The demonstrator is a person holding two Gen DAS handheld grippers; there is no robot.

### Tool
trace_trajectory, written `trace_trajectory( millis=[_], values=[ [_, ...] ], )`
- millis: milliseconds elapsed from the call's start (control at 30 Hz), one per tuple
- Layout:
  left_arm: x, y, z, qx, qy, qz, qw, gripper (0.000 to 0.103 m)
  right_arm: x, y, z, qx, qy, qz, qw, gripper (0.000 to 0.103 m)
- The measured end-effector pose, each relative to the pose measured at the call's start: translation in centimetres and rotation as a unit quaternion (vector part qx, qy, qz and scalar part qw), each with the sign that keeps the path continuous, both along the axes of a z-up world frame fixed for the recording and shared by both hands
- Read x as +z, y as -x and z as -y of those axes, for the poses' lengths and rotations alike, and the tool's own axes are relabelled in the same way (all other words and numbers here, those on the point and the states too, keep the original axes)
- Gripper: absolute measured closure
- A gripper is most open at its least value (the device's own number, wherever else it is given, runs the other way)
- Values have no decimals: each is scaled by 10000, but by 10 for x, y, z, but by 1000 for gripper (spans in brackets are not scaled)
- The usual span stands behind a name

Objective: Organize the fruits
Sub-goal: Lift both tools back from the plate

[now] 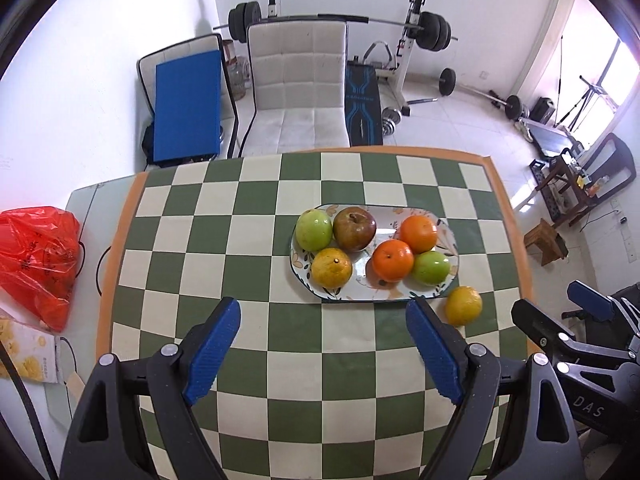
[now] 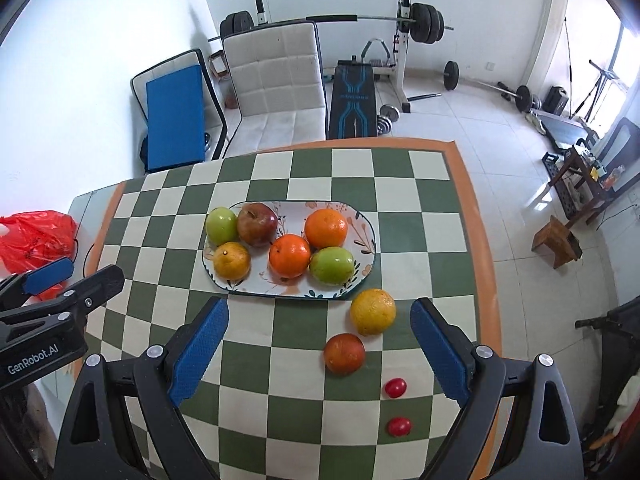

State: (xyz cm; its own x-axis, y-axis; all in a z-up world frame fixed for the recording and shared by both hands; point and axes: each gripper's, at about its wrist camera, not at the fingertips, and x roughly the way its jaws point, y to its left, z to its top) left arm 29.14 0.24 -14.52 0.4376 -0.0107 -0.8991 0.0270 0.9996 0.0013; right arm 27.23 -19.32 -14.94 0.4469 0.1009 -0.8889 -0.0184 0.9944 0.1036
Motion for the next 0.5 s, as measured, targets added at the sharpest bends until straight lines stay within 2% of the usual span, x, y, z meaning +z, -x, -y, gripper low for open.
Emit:
trace_trajectory(
  millis=[300, 500],
  values=[
    [32, 32, 1, -57, 117, 253, 9996, 18, 38, 38, 6, -24, -176, 264, 9995, 9],
    [42, 44, 6, -99, 146, 374, 9991, 18, 48, 45, 10, -77, -315, 359, 9988, 9]
  ],
)
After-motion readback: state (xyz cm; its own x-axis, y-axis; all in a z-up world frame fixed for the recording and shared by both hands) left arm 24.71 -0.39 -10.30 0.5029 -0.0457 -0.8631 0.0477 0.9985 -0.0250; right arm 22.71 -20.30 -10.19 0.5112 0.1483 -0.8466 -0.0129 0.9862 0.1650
